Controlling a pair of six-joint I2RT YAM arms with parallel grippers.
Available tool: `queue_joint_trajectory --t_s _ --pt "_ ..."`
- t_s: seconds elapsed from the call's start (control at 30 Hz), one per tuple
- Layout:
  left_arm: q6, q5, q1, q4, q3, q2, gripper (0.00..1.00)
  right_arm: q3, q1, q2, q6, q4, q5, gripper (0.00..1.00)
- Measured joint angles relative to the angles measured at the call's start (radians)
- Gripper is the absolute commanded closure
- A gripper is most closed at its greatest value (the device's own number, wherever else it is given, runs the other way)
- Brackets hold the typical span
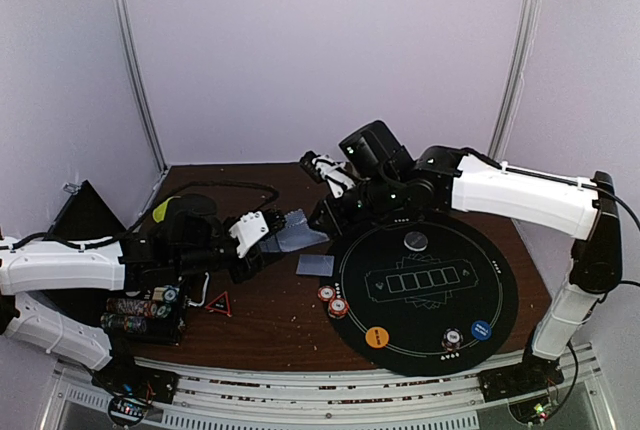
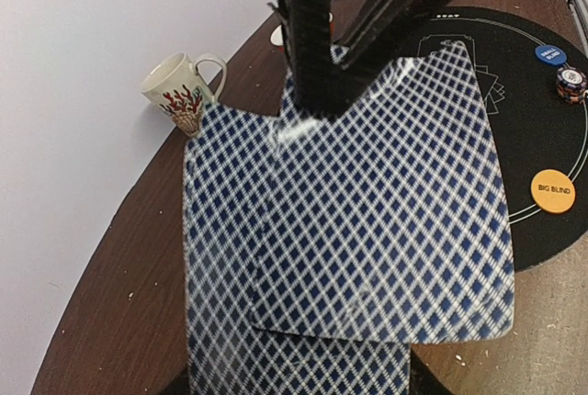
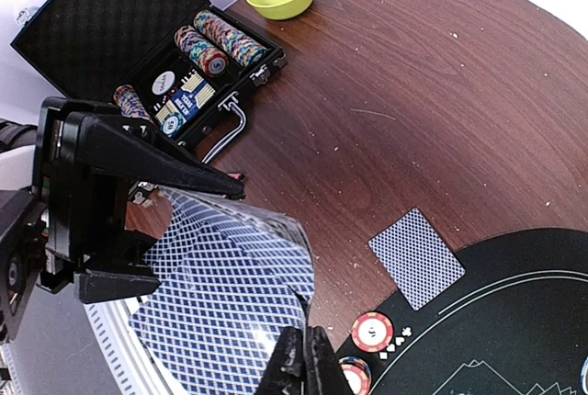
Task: Distribute texas hold em gaming equipment
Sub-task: Pick up the poker card from the face-down deck piles.
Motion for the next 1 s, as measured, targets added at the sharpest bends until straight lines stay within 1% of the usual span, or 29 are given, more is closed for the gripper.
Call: queue_joint_trajectory --t_s 0.1,0.5,0.73,0.87,0.93,1.0 --pt "0.0 0.0 0.0 0.001 0.0 0.0 0.52 0.002 0.0 -0.007 -0.001 -0.013 0.0 1.0" --pt "0.0 0.0 0.0 0.002 0.0 0.0 0.52 0.021 0.0 -0.024 -0.005 -0.064 -0.002 1.0" --pt "0.0 0.0 0.0 0.002 0.0 0.0 0.52 0.021 -0.016 -0.091 0.0 -0.051 -0.064 1.0" --pt "0.0 0.0 0.0 0.002 0.0 0.0 0.52 0.017 -0.067 -0.15 0.032 -0.029 -0.111 1.0" --pt "0.0 0.0 0.0 0.002 0.0 0.0 0.52 -0.013 -0.11 -0.203 0.054 -0.012 -0.122 1.0" --pt "0.0 0.0 0.0 0.002 0.0 0.0 0.52 -0.076 -0.166 -0.276 0.085 0.0 -0.125 1.0"
